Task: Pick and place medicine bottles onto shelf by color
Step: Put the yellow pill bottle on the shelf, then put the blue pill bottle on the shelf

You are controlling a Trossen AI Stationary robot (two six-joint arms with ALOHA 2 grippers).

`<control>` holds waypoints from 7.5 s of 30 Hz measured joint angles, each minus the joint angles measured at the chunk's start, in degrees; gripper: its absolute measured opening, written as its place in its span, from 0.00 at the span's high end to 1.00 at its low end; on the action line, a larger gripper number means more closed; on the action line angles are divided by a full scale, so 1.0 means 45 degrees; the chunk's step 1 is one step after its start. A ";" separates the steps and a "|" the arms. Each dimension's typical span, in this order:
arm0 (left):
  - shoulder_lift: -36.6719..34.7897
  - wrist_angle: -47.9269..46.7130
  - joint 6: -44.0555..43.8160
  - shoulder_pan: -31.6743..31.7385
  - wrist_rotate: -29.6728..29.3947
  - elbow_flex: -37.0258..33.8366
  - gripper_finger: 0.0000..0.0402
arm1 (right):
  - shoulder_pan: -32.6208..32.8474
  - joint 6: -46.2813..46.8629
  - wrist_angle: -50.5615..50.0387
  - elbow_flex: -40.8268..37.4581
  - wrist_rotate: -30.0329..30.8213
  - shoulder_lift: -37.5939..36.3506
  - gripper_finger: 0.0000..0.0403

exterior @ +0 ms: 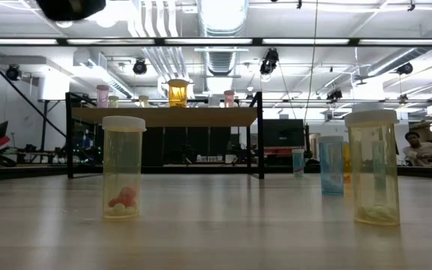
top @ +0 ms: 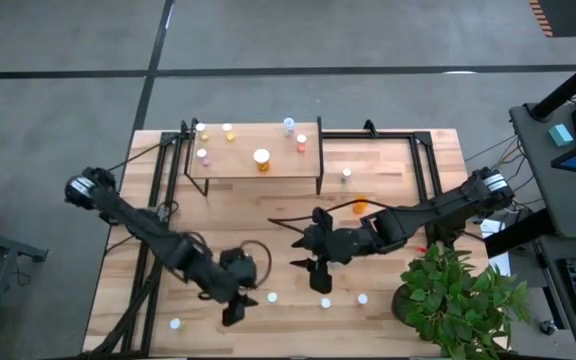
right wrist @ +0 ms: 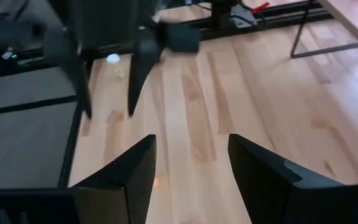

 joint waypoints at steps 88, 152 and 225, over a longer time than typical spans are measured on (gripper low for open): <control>-0.3525 -0.3304 0.1685 1.1971 -0.3745 -0.1568 0.72 | -0.0010 0.0782 0.0606 -0.0010 0.1606 0.0327 0.52; -0.6202 -0.1204 0.1578 0.9724 -0.1504 -0.0158 0.56 | -0.0937 0.9450 -0.8629 -0.0126 -0.3783 0.2527 0.52; -0.6224 0.3635 0.1951 0.4355 -0.3483 -0.0402 0.56 | -0.8507 0.0982 -1.2656 0.9573 -0.2796 0.4860 0.75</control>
